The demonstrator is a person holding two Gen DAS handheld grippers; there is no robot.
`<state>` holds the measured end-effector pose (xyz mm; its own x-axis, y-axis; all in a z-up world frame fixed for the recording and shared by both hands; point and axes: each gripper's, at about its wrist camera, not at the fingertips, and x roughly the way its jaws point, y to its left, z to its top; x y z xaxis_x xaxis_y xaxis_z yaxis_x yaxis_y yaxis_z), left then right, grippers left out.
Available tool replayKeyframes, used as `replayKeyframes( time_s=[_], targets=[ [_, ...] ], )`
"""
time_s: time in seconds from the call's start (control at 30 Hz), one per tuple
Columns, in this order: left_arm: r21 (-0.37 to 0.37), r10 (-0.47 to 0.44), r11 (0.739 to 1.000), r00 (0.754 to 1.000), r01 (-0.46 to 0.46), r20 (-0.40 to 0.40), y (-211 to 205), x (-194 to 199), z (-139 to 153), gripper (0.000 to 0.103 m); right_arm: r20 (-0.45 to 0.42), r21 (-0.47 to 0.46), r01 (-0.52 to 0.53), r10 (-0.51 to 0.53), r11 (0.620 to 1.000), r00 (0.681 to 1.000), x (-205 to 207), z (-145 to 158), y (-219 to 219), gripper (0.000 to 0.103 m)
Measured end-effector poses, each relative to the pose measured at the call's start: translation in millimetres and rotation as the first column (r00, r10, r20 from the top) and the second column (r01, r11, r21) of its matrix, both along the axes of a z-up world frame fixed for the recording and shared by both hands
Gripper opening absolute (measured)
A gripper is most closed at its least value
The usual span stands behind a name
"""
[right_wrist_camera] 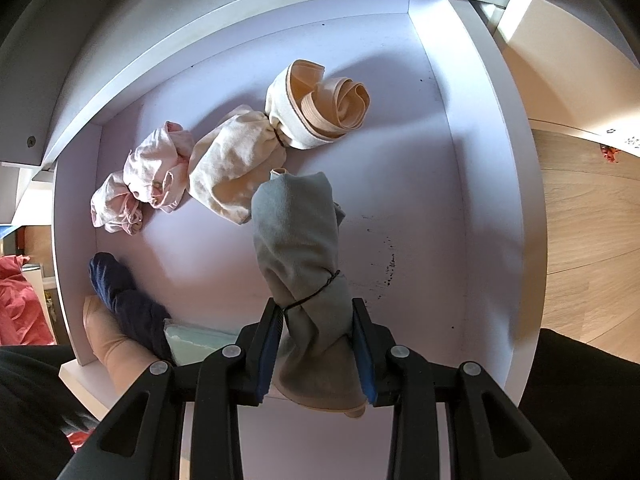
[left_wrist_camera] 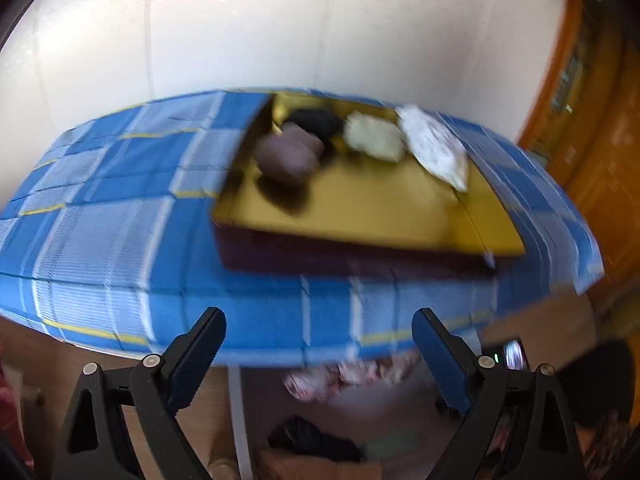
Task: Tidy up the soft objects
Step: 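Move the left tool back down over the drawer of clothes, then grasp the navy sock with gold lace trim using the left tool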
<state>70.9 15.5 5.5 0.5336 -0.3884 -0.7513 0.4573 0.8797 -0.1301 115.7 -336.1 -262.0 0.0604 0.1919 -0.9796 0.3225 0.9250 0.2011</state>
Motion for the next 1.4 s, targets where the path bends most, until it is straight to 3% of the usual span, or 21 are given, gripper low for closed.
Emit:
replayKeyframes(
  time_s=[0.13,0.23,0.3,0.37,0.47,0.57,0.8,0.9,1.0,1.07,1.13,1.17,1.23,1.3,1.4],
  targets=[
    [0.031,-0.04,0.999,0.993,0.044,-0.112,-15,-19,-38,0.098,-0.003,-0.003,-0.002,0.002,1.0,1.0,1,-1,2,0.033],
    [0.064,-0.026,0.997,0.97,0.043,-0.24,-23,-26,-75,0.098,-0.001,-0.002,-0.003,0.003,1.0,1.0,1,-1,2,0.033],
    [0.085,0.014,0.996,0.937,0.017,-0.349,-26,-28,-108,0.097,-0.003,-0.003,-0.003,0.003,1.0,1.0,1,-2,2,0.033],
    [0.091,0.086,0.995,0.889,-0.05,-0.45,-22,-26,-141,0.097,-0.005,-0.001,-0.004,0.004,1.0,1.0,1,-2,2,0.033],
    [0.105,0.194,0.981,0.816,-0.163,-0.545,-10,-18,-177,0.097,-0.007,-0.003,-0.011,0.011,1.0,1.0,2,-3,3,0.033],
    [0.12,0.265,0.963,0.761,-0.242,-0.592,-2,-9,-203,0.097,-0.01,-0.003,-0.014,0.014,1.0,1.0,2,-5,4,0.033],
    [0.177,0.323,0.944,0.68,-0.277,-0.658,-3,5,-248,0.097,-0.014,-0.002,-0.014,0.014,1.0,1.0,2,-7,6,0.033],
    [0.169,0.307,0.948,0.637,-0.27,-0.707,-8,8,-267,0.097,-0.019,-0.001,-0.015,0.015,1.0,1.0,3,-10,8,0.033],
    [0.158,0.275,0.958,0.616,-0.238,-0.739,-17,9,-283,0.098,-0.022,0.001,-0.014,0.014,1.0,1.0,3,-13,8,0.033],
    [0.094,0.221,0.967,0.598,-0.236,-0.771,-25,9,-288,0.099,-0.024,0.003,-0.01,0.01,1.0,1.0,2,-15,7,0.033],
    [-0.005,0.147,0.969,0.597,-0.245,-0.789,-31,8,-285,0.099,-0.027,0.008,-0.002,0.002,1.0,1.0,1,-17,6,0.033],
    [-0.071,0.098,0.966,0.605,-0.248,-0.79,-37,8,-279,0.1,-0.028,0.008,0.002,-0.001,1.0,1.0,2,-17,5,0.033],
    [-0.124,0.051,0.966,0.635,-0.228,-0.771,-44,8,-268,0.1,-0.03,0.011,0.009,-0.009,1.0,1.0,2,-20,2,0.033],
    [-0.102,0.062,0.975,0.681,-0.199,-0.73,-48,5,-258,0.1,-0.031,0.011,0.01,-0.01,1.0,0.999,2,-21,0,0.033],
    [0.044,0.141,0.988,0.743,-0.148,-0.655,-54,1,-253,0.1,-0.028,0.011,0.005,-0.005,1.0,1.0,2,-23,2,0.033]
  ],
)
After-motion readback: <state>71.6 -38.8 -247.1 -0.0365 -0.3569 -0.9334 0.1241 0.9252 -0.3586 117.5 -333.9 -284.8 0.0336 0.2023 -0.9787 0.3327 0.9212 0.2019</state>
